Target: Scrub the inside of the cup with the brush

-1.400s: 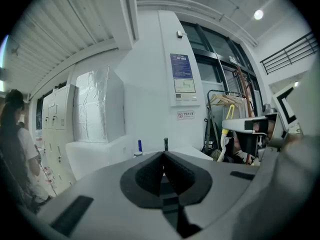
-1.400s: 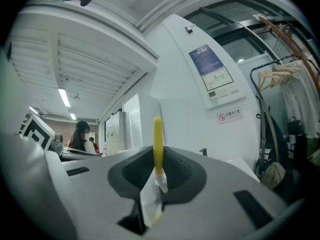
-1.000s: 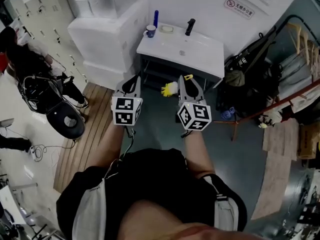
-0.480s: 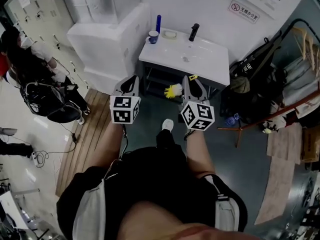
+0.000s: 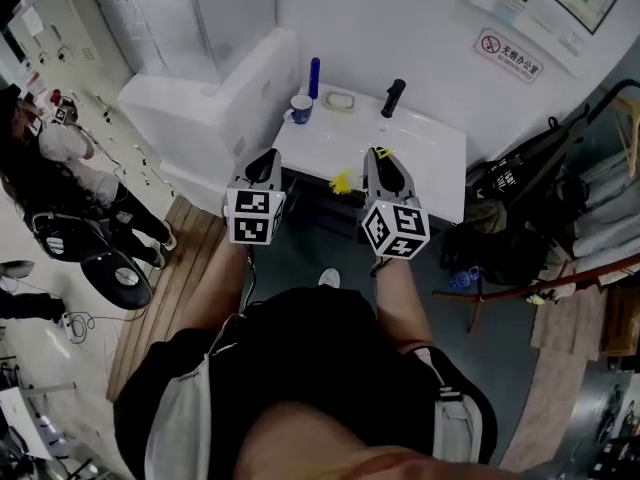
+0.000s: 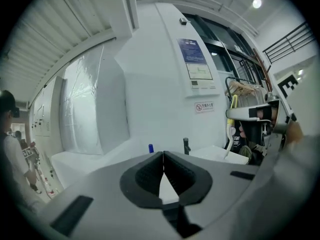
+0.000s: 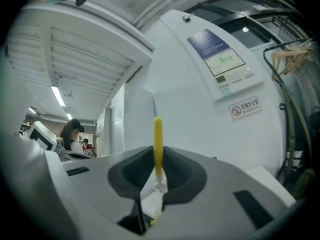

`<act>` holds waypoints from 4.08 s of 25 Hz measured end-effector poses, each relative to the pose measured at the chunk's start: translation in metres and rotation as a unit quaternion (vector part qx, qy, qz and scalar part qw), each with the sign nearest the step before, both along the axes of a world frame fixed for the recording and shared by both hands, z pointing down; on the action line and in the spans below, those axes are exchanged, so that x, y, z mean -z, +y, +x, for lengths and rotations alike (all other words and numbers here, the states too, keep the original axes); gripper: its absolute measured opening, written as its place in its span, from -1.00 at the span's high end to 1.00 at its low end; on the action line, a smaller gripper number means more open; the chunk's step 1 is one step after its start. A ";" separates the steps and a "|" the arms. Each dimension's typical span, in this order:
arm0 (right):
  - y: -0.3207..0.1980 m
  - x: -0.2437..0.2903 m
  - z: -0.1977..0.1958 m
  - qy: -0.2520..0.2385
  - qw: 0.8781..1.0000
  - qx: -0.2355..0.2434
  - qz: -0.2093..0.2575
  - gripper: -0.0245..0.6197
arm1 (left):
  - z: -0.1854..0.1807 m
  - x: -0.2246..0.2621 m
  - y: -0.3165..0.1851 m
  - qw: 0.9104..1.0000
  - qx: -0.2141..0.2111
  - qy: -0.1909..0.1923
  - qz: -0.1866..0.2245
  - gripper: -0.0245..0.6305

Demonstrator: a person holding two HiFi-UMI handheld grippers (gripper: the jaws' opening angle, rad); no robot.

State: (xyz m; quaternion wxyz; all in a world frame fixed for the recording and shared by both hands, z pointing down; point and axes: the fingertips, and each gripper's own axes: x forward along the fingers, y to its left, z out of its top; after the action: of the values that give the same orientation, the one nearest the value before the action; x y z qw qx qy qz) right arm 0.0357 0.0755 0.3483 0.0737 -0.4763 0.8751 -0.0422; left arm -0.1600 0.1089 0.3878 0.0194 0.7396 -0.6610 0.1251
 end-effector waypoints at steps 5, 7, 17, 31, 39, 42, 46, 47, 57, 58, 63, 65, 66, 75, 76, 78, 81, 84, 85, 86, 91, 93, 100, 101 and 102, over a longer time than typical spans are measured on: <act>-0.089 0.004 0.008 0.005 1.000 0.016 -0.005 0.75 | 0.006 0.007 -0.085 1.000 0.016 0.013 -0.002 0.88; -0.119 0.003 0.010 0.005 1.000 0.020 -0.008 0.75 | 0.008 0.006 -0.112 1.000 0.020 0.014 -0.003 0.88; -0.199 -0.013 -0.007 0.013 0.998 0.040 -0.042 0.75 | -0.006 -0.014 -0.183 0.999 0.029 -0.003 -0.041 0.88; -0.245 -0.059 -0.027 0.049 0.995 0.013 -0.091 0.75 | -0.033 -0.123 -0.269 0.984 -0.068 -0.053 -0.159 -0.03; -0.271 -0.077 -0.019 0.075 0.990 -0.017 -0.115 0.75 | -0.048 -0.194 -0.316 0.966 -0.102 -0.043 -0.233 -0.15; -0.275 -0.083 -0.019 0.082 0.988 -0.028 -0.126 0.75 | -0.052 -0.213 -0.326 0.959 -0.120 -0.045 -0.252 -0.20; -0.284 -0.090 -0.018 0.091 0.986 -0.040 -0.136 0.75 | -0.053 -0.231 -0.341 0.955 -0.135 -0.037 -0.260 -0.24; -0.285 -0.092 -0.019 0.094 0.985 -0.042 -0.138 0.75 | -0.052 -0.235 -0.344 0.954 -0.140 -0.039 -0.263 -0.25; -0.292 -0.106 -0.017 0.106 0.980 -0.064 -0.159 0.75 | -0.040 -0.261 -0.362 0.952 -0.170 -0.025 -0.253 -0.26; -0.292 -0.108 -0.018 0.106 0.979 -0.065 -0.161 0.75 | -0.040 -0.264 -0.363 0.953 -0.170 -0.023 -0.252 -0.26; -0.294 -0.117 -0.017 0.109 0.976 -0.072 -0.173 0.75 | -0.039 -0.276 -0.370 0.958 -0.165 -0.028 -0.233 -0.26; -0.294 -0.120 -0.015 0.109 0.975 -0.076 -0.178 0.75 | -0.040 -0.277 -0.373 0.960 -0.162 -0.034 -0.225 -0.26; -0.294 -0.120 -0.014 0.109 0.975 -0.077 -0.180 0.75 | -0.040 -0.277 -0.374 0.960 -0.162 -0.035 -0.223 -0.26; -0.294 -0.113 -0.011 0.104 0.975 -0.086 -0.175 0.75 | -0.039 -0.273 -0.371 0.958 -0.171 -0.043 -0.225 -0.26; -0.294 -0.112 -0.010 0.102 0.975 -0.087 -0.174 0.75 | -0.038 -0.271 -0.370 0.958 -0.173 -0.043 -0.222 -0.26; -0.294 -0.110 -0.007 0.099 0.976 -0.092 -0.173 0.75 | -0.037 -0.265 -0.369 0.959 -0.177 -0.043 -0.217 -0.26; -0.292 -0.110 -0.001 0.093 0.976 -0.099 -0.172 0.75 | -0.032 -0.254 -0.369 0.960 -0.183 -0.036 -0.209 -0.26; -0.289 -0.109 0.005 0.088 0.976 -0.107 -0.170 0.75 | -0.021 -0.243 -0.367 0.959 -0.199 -0.034 -0.199 -0.26; -0.288 -0.109 0.007 0.086 0.976 -0.110 -0.169 0.75 | -0.016 -0.240 -0.366 0.958 -0.204 -0.033 -0.197 -0.26; -0.286 -0.109 0.010 0.083 0.976 -0.114 -0.169 0.75 | -0.011 -0.237 -0.365 0.958 -0.210 -0.034 -0.195 -0.26; -0.278 -0.107 0.028 0.073 0.974 -0.138 -0.164 0.75 | 0.021 -0.231 -0.356 0.949 -0.246 -0.043 -0.192 -0.26; -0.274 -0.105 0.037 0.068 0.973 -0.150 -0.162 0.75 | 0.035 -0.229 -0.351 0.944 -0.264 -0.049 -0.191 -0.26; -0.263 -0.092 0.075 0.054 0.970 -0.182 -0.150 0.75 | 0.089 -0.228 -0.337 0.925 -0.320 -0.068 -0.194 -0.26; -0.262 -0.089 0.080 0.052 0.971 -0.183 -0.147 0.75 | 0.097 -0.229 -0.334 0.922 -0.328 -0.071 -0.196 -0.26; -0.262 -0.085 0.085 0.050 0.971 -0.184 -0.143 0.75 | 0.106 -0.231 -0.333 0.918 -0.335 -0.074 -0.197 -0.26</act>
State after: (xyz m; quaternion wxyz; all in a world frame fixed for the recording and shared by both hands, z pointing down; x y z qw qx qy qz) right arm 0.1206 -0.1865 0.4331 -0.0319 -0.6364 0.7598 -0.1287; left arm -0.0544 -0.2239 0.6185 0.0732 0.8875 -0.3363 0.3063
